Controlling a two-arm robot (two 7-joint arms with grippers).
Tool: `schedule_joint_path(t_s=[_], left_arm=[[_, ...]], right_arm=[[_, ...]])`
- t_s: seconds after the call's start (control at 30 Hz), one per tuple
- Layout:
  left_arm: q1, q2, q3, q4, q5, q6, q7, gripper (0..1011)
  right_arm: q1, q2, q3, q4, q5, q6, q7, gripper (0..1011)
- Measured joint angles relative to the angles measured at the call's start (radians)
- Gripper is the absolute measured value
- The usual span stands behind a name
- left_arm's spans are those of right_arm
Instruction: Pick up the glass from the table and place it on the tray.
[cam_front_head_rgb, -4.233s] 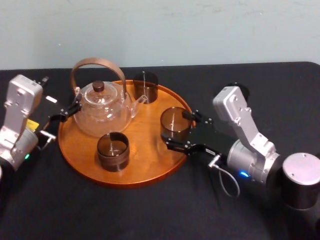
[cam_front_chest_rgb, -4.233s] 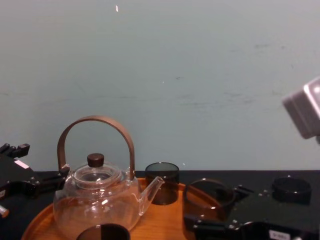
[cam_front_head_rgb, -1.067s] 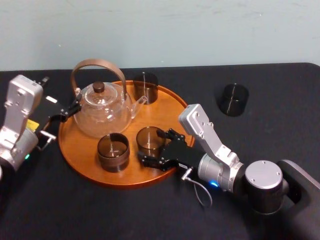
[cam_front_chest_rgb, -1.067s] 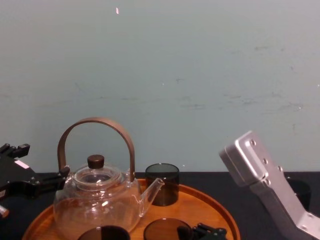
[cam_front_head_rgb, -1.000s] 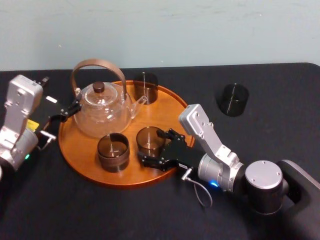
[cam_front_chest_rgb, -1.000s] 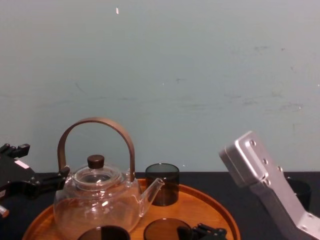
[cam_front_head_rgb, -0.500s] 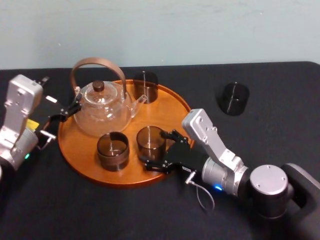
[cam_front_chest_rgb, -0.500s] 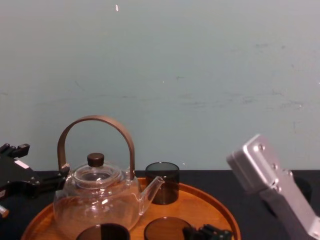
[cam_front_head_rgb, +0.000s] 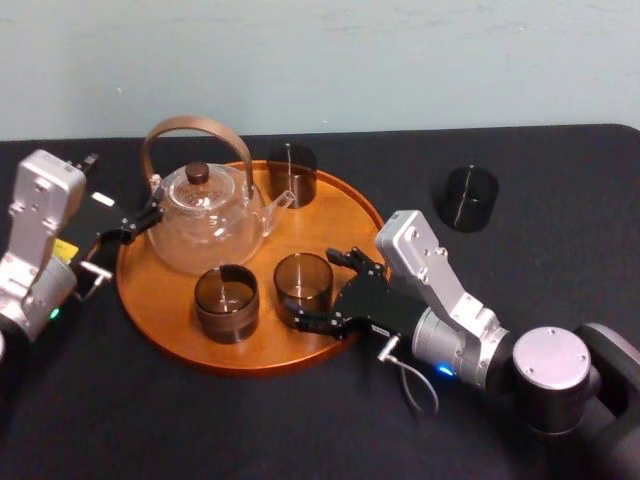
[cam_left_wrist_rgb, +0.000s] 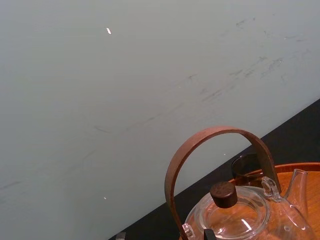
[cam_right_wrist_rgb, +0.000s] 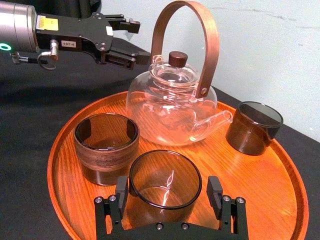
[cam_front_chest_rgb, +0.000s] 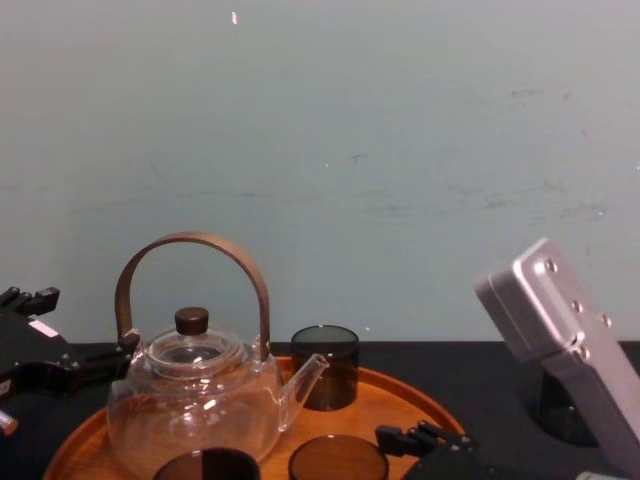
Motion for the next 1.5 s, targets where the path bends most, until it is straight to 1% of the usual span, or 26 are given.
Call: schedule_joint_path(t_s=[0.3,0.33,0.47,0.9,1.17,1.27,1.33,1.5], left_arm=[[0.0,0.0,0.0,0.0,0.0,0.0,0.0,1010],[0.0,0.0,0.0,0.0,0.0,0.0,0.0,1009],[0.0,0.0,0.0,0.0,0.0,0.0,0.0,1010],[0.0,0.0,0.0,0.0,0.0,0.0,0.0,1009],[0.0,0.0,0.0,0.0,0.0,0.0,0.0,1010],[0.0,0.0,0.0,0.0,0.0,0.0,0.0,1009],[0.0,0.0,0.0,0.0,0.0,0.0,0.0,1010],[0.0,0.0,0.0,0.0,0.0,0.0,0.0,1010]], right_arm=[[-0.025,0.015,0.01,-0.041,0.005,0.006,0.0,1002],[-0.033,0.02,0.012,-0.055,0.008,0.008,0.0,1002],[-0.045,0.029,0.017,-0.075,0.013,0.009,0.0,1002],[-0.112,0.075,0.049,-0.16,0.048,-0.007,0.006,1002],[-0.159,0.113,0.096,-0.193,0.069,-0.012,-0.011,1002],[-0.176,0.127,0.118,-0.203,0.077,-0.012,-0.02,1002],[-0.192,0.139,0.14,-0.209,0.085,-0.013,-0.028,1002],[-0.208,0.149,0.17,-0.211,0.097,-0.018,-0.037,1002]])
